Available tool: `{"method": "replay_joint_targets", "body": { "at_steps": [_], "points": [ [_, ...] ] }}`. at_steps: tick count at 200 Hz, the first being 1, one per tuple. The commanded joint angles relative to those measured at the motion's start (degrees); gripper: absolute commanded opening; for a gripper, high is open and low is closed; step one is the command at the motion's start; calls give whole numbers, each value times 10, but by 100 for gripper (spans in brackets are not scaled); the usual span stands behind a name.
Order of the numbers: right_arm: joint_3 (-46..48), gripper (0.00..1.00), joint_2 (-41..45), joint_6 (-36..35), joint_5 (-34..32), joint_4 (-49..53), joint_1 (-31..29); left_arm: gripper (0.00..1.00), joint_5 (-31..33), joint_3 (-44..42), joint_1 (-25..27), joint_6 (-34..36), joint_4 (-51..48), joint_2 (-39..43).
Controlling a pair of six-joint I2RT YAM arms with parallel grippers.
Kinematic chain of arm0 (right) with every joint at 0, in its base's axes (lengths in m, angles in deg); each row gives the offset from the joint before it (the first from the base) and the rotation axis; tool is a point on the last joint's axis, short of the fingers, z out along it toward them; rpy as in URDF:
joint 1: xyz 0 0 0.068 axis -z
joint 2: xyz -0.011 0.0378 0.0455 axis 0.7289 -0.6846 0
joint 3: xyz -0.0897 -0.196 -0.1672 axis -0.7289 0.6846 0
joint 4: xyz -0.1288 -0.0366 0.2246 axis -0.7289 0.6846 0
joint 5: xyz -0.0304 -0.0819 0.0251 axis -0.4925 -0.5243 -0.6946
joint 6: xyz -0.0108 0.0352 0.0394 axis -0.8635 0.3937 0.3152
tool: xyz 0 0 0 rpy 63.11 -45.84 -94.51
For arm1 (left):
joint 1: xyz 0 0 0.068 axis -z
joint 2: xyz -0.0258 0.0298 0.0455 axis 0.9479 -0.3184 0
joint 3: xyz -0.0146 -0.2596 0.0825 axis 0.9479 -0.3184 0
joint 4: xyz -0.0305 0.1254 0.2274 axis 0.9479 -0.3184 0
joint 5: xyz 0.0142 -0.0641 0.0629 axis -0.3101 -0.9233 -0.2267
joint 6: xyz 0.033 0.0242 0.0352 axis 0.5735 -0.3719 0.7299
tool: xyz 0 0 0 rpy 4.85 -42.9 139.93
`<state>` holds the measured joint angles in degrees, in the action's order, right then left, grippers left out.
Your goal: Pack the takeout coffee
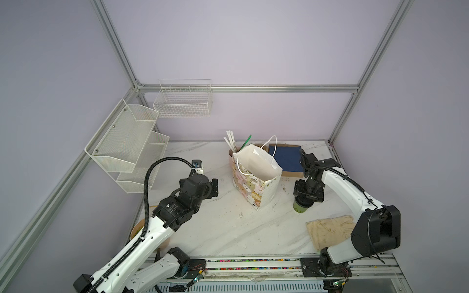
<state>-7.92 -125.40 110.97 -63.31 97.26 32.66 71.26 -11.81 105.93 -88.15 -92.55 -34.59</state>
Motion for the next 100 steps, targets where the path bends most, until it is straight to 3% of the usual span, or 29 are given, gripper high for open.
{"method": "replay_joint_targets", "body": {
  "at_steps": [1, 100],
  "points": [
    [9, 80, 17, -6, 0, 2, 4, 100, 8, -3, -2, 15, 3, -1],
    [2, 74, 20, -6, -2, 6, 4, 100, 8, -2, -2, 14, 1, -7]
  ]
}}
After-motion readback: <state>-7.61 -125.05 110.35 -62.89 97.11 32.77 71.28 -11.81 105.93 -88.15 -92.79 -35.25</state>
